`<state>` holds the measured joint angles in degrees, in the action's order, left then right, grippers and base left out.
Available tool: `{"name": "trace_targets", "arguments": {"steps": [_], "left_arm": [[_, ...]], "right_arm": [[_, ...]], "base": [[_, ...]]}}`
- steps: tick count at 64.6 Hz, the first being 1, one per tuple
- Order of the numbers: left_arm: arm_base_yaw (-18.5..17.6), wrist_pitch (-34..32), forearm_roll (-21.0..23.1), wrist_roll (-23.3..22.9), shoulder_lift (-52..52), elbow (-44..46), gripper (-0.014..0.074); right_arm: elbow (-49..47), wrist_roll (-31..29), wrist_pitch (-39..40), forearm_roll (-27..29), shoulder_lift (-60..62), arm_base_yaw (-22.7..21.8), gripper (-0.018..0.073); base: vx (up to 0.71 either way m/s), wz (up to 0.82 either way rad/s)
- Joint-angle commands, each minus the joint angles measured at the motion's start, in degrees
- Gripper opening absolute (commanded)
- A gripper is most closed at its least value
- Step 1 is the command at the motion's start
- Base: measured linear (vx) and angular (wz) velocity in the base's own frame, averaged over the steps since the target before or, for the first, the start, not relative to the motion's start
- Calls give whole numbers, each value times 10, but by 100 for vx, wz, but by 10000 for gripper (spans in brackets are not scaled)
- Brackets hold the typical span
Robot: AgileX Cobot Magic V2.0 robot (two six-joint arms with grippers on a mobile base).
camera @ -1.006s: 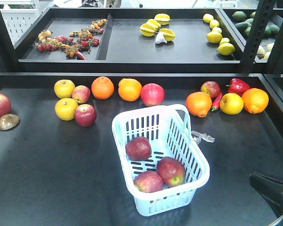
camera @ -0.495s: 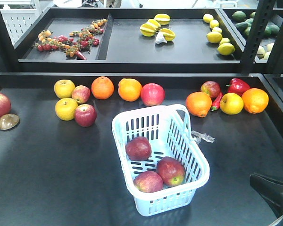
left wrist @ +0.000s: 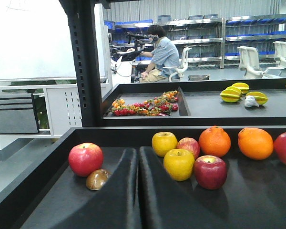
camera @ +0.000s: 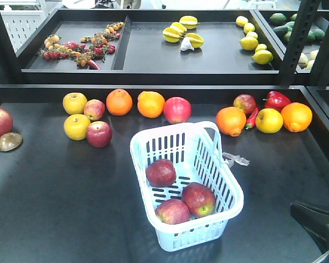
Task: Pick three apples into basket with both arms
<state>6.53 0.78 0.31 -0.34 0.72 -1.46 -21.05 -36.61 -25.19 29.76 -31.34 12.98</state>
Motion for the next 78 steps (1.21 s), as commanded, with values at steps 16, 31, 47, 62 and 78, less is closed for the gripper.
{"name": "trace_targets", "arguments": {"steps": [16,31,47,62,78], "left_arm": [[0,-45,6,-2,9,-12,-6],[0,-45,6,-2,9,-12,-6],[0,-45,6,-2,9,-12,-6],[0,-45,6,-2,9,-12,-6],[0,-45,6,-2,9,-12,-6]], "right_arm": [[-15,-1,31,9,-2,-3,-5],[12,-18,38,1,9,-3,-5],[118,185,97,-90,105,-3,-5],[212,454,173,-298,182,-3,-5],[230,482,160,-337,233,-67,-5]], "base": [[0,0],[0,0],[0,0],[0,0],[0,0]]}}
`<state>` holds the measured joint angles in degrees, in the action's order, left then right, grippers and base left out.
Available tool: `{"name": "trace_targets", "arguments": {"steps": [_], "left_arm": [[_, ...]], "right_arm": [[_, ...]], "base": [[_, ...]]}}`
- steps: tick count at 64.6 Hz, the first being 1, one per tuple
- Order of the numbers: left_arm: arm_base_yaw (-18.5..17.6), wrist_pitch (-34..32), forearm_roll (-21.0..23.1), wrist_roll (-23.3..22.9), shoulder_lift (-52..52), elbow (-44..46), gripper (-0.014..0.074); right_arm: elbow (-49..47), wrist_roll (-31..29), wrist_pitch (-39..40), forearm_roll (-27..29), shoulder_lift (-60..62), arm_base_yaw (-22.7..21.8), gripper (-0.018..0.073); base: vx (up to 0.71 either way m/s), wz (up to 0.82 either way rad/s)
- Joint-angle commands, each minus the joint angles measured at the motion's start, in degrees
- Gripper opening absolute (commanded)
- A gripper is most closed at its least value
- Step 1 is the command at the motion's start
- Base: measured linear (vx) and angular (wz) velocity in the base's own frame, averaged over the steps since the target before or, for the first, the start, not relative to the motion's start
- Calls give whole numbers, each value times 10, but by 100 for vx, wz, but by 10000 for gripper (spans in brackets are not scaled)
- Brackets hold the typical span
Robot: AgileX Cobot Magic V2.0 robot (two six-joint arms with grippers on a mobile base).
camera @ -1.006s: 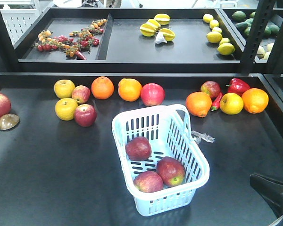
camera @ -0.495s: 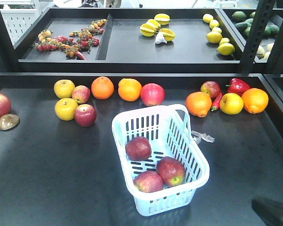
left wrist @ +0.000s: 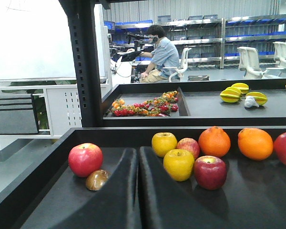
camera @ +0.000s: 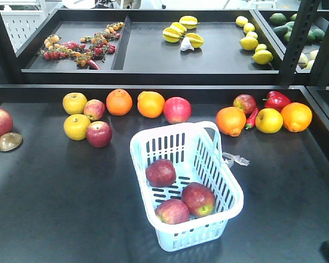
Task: Pick three apples into basket with both arms
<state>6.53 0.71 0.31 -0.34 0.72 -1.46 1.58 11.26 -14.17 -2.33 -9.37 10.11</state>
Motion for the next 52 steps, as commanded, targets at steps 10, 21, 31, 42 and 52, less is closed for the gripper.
{"name": "trace_targets", "arguments": {"steps": [10,21,31,42,52], "left_arm": [[0,-45,6,-2,9,-12,-6],[0,-45,6,-2,9,-12,-6],[0,-45,6,-2,9,-12,-6],[0,-45,6,-2,9,-12,-6],[0,-45,6,-2,9,-12,-6]], "right_arm": [[4,-4,59,-33,88,-107,-5],[5,-4,77,-37,107,-150,-5],[5,-4,121,-51,107,-171,-5],[5,-8,147,-54,107,-174,-5],[5,-8,150,-54,107,-174,-5]], "base": [[0,0],[0,0],[0,0],[0,0],[0,0]]}}
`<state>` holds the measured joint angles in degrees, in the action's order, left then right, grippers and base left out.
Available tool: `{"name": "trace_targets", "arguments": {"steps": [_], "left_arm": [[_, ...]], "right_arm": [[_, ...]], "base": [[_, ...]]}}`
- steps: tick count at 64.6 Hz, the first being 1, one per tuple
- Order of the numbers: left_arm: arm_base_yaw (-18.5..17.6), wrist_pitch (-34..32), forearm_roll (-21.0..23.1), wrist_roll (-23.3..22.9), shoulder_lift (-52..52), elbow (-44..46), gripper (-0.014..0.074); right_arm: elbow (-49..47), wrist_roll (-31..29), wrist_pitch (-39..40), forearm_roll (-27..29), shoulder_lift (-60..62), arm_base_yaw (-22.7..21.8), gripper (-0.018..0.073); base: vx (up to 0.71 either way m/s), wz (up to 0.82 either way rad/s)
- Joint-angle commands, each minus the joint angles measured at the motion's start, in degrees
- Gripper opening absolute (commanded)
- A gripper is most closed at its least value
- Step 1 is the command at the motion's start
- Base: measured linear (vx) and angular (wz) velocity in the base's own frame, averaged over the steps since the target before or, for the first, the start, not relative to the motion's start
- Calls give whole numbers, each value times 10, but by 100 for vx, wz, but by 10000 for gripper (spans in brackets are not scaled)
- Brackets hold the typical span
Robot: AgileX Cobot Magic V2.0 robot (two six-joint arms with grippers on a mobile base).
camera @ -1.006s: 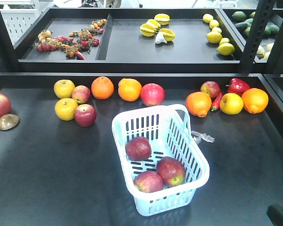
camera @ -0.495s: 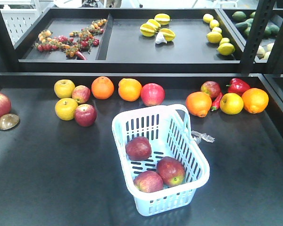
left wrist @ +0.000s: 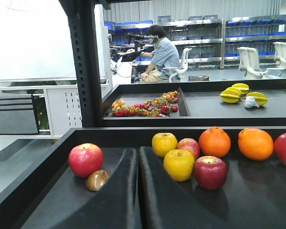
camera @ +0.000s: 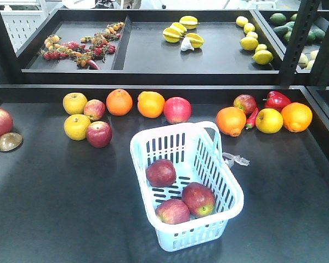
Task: Pick three apples into basket with both arms
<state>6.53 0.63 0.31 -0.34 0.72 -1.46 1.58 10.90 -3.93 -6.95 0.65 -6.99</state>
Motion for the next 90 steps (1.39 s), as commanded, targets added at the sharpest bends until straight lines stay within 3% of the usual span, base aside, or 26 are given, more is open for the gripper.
{"name": "trace_targets", "arguments": {"steps": [1,17,90], "left_arm": [[0,-44,6,-2,9,-12,-6],[0,-44,6,-2,9,-12,-6],[0,-44,6,-2,9,-12,-6]], "right_arm": [[5,-5,48,-8,7,-3,-5],[5,-5,88,-8,7,-3,-5],[3,-4,88,-7,7,-3,-5]], "base": [[0,0],[0,0],[0,0]]}}
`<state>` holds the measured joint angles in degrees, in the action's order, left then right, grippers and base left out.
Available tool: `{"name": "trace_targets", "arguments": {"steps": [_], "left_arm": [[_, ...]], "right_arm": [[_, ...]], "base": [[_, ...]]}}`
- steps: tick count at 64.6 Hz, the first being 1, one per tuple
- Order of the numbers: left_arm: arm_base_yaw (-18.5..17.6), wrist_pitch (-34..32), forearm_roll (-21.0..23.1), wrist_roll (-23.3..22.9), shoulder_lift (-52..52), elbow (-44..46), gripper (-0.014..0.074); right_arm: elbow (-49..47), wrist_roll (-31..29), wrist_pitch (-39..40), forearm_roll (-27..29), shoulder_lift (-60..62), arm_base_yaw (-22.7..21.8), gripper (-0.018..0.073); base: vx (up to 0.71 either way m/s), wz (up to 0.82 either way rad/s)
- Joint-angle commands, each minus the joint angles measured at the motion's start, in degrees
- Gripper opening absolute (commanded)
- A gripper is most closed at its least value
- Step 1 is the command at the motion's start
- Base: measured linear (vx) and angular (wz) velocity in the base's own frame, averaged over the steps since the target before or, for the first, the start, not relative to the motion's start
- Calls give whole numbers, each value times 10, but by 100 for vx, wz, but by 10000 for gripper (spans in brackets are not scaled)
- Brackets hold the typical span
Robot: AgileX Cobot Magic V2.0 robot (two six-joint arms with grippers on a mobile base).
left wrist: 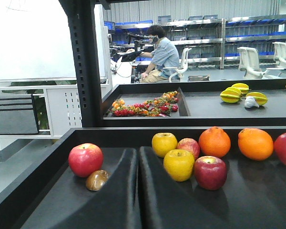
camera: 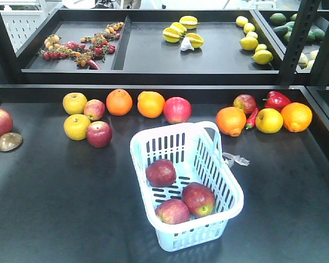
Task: Pick three apples into basket with both arms
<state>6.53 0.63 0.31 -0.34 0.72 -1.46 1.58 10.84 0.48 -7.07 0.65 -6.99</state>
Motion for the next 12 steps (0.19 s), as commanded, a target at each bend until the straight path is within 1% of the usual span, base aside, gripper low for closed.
{"name": "trace_targets", "arguments": {"steps": [1,12], "left_arm": [[0,-44,6,-2,9,-12,-6],[0,-44,6,-2,9,-12,-6]], "right_arm": [[3,-4,44,-6,7,-3,-5],[3,-4,44,-6,7,-3,-5]], "base": [[0,0],[0,0]]}}
